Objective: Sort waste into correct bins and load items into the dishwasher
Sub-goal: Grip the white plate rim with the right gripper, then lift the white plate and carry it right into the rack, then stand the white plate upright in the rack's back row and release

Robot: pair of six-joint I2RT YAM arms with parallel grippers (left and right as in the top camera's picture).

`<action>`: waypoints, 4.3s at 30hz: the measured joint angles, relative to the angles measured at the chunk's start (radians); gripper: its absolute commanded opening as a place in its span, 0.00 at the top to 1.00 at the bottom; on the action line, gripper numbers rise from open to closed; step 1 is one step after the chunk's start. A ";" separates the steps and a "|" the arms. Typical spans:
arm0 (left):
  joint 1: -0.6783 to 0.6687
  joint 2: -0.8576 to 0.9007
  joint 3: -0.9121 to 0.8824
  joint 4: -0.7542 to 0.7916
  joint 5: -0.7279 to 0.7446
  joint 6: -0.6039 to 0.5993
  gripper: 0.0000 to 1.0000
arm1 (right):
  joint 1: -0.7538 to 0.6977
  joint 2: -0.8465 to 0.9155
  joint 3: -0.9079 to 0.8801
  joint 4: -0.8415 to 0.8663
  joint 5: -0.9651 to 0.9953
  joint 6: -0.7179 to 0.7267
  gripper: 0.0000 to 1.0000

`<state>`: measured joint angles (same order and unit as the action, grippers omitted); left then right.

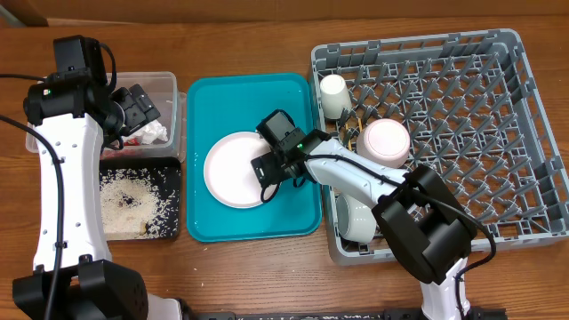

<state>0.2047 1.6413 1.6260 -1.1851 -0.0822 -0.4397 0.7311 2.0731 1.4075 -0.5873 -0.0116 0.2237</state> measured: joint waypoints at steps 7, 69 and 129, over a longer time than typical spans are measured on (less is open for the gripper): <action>0.000 0.000 0.000 0.000 0.000 0.000 0.00 | 0.000 0.000 -0.001 -0.007 -0.012 0.011 0.62; 0.000 0.000 0.000 0.000 0.000 0.000 0.00 | -0.441 -0.439 0.378 -0.706 1.234 0.000 0.96; 0.000 0.000 0.000 0.000 0.000 0.000 0.00 | -0.409 -0.155 0.374 -0.575 0.941 -0.161 0.64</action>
<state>0.2047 1.6413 1.6260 -1.1854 -0.0822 -0.4397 0.3222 1.9182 1.7817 -1.1618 0.9298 0.0628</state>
